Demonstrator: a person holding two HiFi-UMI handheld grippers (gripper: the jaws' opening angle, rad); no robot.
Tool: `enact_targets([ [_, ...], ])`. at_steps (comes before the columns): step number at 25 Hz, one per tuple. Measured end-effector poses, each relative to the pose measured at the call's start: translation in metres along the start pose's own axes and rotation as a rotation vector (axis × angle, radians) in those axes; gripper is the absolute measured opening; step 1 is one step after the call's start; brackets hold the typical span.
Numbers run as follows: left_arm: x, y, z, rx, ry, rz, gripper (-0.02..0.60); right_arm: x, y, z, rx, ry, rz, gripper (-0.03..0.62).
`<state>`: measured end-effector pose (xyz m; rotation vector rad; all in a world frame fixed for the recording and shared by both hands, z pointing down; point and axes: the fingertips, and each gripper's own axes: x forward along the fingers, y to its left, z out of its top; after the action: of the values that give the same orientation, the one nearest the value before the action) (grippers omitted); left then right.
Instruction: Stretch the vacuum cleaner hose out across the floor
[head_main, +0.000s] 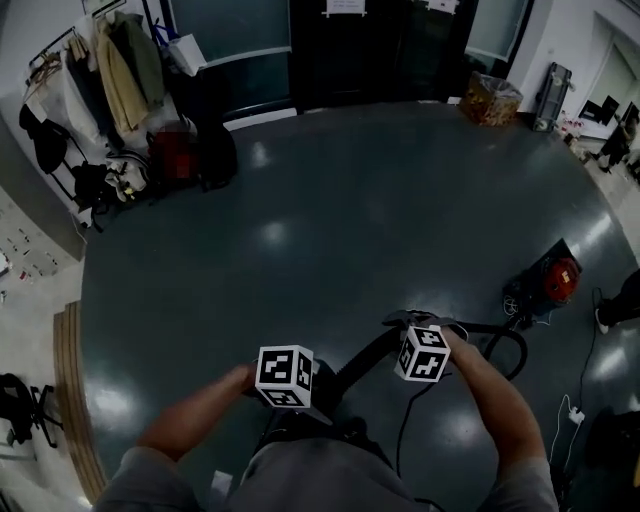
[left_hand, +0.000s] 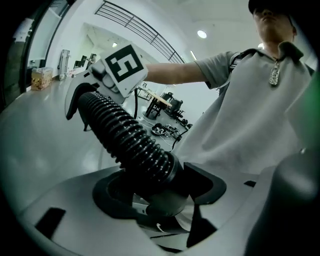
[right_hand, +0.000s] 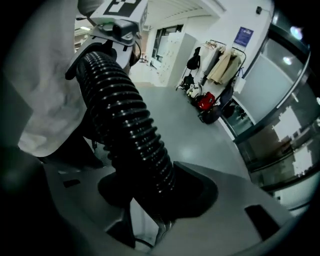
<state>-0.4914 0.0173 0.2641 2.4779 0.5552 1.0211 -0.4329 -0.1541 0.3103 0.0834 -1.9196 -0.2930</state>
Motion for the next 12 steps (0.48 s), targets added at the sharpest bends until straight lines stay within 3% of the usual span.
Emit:
enact_targets([
  [4, -0.025, 0.024, -0.028, 0.069, 0.045, -0.062, 0.298, -0.008, -0.004, -0.007, 0.113, 0.119, -0.078, 0.192],
  [8, -0.035, 0.046, -0.028, 0.173, 0.106, -0.146, 0.298, -0.032, 0.006, -0.033, 0.262, 0.235, -0.178, 0.190],
  [12, -0.009, 0.013, 0.009, 0.292, 0.152, -0.237, 0.298, -0.102, 0.076, -0.064, 0.473, 0.339, -0.308, 0.189],
])
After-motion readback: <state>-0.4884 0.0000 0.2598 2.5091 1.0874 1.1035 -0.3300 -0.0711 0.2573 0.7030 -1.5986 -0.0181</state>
